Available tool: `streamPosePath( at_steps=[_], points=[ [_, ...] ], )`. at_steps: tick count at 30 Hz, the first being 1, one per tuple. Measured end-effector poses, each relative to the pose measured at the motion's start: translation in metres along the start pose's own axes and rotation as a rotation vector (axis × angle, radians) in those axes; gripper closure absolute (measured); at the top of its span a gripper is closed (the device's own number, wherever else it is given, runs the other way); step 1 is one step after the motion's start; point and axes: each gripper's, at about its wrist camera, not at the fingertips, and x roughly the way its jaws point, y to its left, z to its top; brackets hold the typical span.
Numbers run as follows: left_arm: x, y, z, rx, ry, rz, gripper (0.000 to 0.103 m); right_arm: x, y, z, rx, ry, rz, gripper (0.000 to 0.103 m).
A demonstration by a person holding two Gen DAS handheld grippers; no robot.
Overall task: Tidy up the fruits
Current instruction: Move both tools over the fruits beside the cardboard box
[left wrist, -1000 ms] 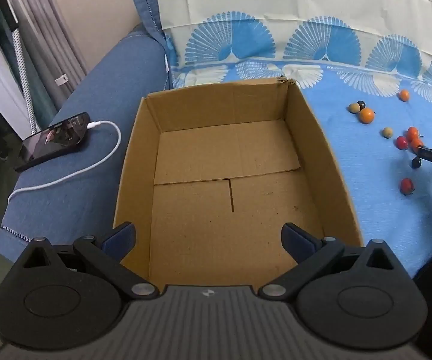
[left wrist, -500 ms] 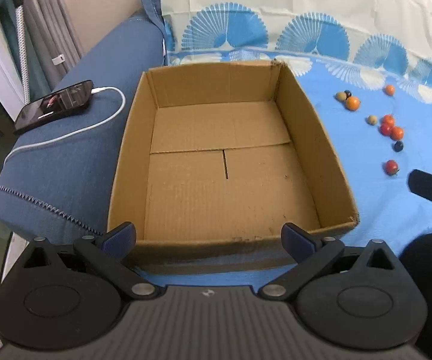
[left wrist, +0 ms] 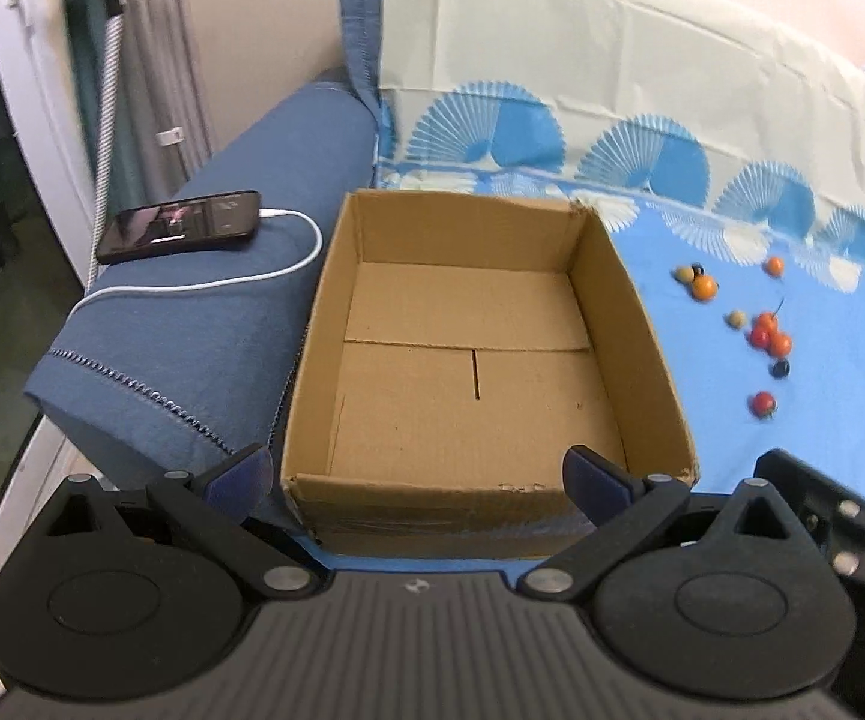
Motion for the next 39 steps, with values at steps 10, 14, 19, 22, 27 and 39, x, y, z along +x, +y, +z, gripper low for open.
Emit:
streamPosePath(
  at_steps=[10,14,19,22,27,39],
  points=[
    [-0.009,0.001,-0.021,0.030,-0.011,0.021,0.000,-0.021,0.007,-0.010,0.001,-0.022,0.013,0.001],
    [-0.007,-0.005,-0.030,0.041,-0.001,0.025,0.000,-0.021,0.006,-0.014,0.001,-0.008,0.004,0.001],
    [-0.005,-0.001,-0.027,0.030,0.010,0.018,0.000,-0.020,0.001,-0.014,0.023,0.004,-0.008,0.001],
    [-0.007,-0.001,-0.029,0.026,0.008,0.019,0.000,-0.022,-0.001,-0.015,0.033,-0.002,0.001,0.001],
    [-0.004,0.001,-0.025,0.025,0.010,0.020,0.000,-0.022,0.000,-0.017,0.036,0.005,0.006,0.001],
    [-0.001,0.000,-0.022,0.034,0.016,0.022,0.000,-0.017,-0.004,-0.018,0.047,0.025,0.018,0.001]
  ],
)
